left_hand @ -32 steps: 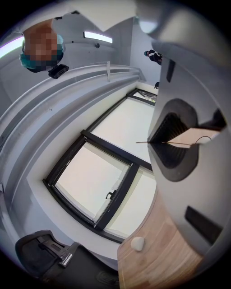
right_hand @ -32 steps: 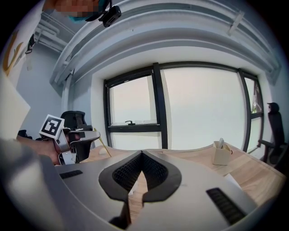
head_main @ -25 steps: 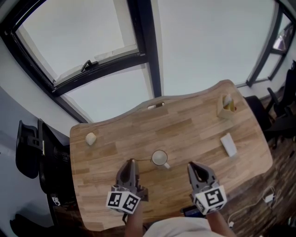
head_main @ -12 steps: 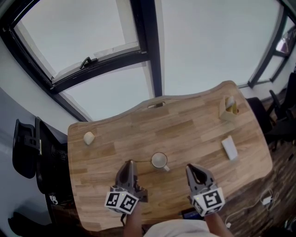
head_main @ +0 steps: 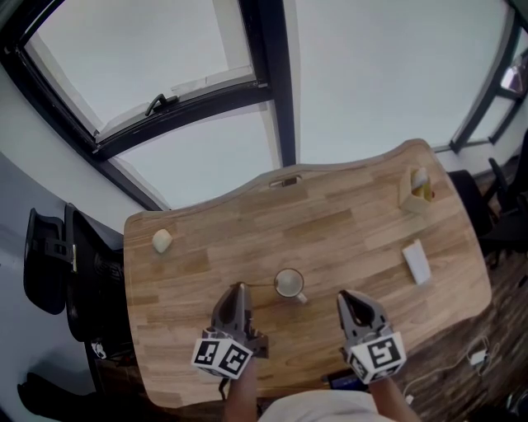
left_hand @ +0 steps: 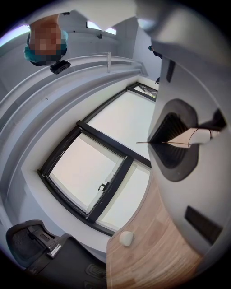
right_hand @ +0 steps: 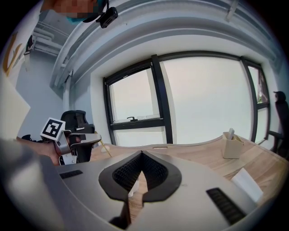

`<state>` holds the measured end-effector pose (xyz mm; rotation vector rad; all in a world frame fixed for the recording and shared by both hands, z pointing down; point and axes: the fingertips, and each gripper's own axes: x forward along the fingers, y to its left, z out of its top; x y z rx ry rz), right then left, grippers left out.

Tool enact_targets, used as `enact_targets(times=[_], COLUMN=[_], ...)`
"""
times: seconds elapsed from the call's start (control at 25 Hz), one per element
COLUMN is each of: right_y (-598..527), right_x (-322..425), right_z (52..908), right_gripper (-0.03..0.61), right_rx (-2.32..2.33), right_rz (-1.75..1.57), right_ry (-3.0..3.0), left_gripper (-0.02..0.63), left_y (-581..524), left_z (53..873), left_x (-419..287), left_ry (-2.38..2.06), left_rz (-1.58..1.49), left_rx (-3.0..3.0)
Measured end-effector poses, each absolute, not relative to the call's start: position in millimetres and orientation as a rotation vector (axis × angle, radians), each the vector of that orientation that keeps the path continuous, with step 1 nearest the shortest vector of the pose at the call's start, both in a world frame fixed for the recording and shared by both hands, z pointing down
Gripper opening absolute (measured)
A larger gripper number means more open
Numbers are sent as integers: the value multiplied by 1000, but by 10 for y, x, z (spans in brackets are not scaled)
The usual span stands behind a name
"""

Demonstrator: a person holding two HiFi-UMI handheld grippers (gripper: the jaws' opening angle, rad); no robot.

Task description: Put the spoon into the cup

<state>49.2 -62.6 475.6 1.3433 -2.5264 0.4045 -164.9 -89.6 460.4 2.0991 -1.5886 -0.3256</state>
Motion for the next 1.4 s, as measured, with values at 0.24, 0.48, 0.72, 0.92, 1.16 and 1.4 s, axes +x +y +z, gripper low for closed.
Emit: enact_targets(times=[0.24, 0.48, 0.72, 0.92, 1.16, 1.4], right_y=[-715, -817, -878, -891, -895, -890], right_x=[499, 466, 360, 315, 279, 262], right_z=[4766, 4770, 4788, 4872, 4896, 4879], right_gripper=[-3, -3, -3, -3, -3, -3], right_rx=[1365, 1360, 1327, 1314, 1300, 1296], right_rz=[411, 397, 391, 401, 413, 401], right_ry=[-2527, -2539, -2543, -2536, -2523, -2527], left_gripper=[2, 2, 2, 2, 2, 2], left_y=[-936, -970, -996, -1026, -1030, -1027], left_z=[4685, 4737, 4829, 4902, 4995, 5001], left_x=[-1600, -1586, -1583, -1590, -1622, -1598], left_ry=[-1575, -1568, -1553, -1542, -1524, -1514], left_rz=[-287, -258, -243, -228, -205, -180], left_rx=[2110, 2115, 2110, 2105, 2115, 2133])
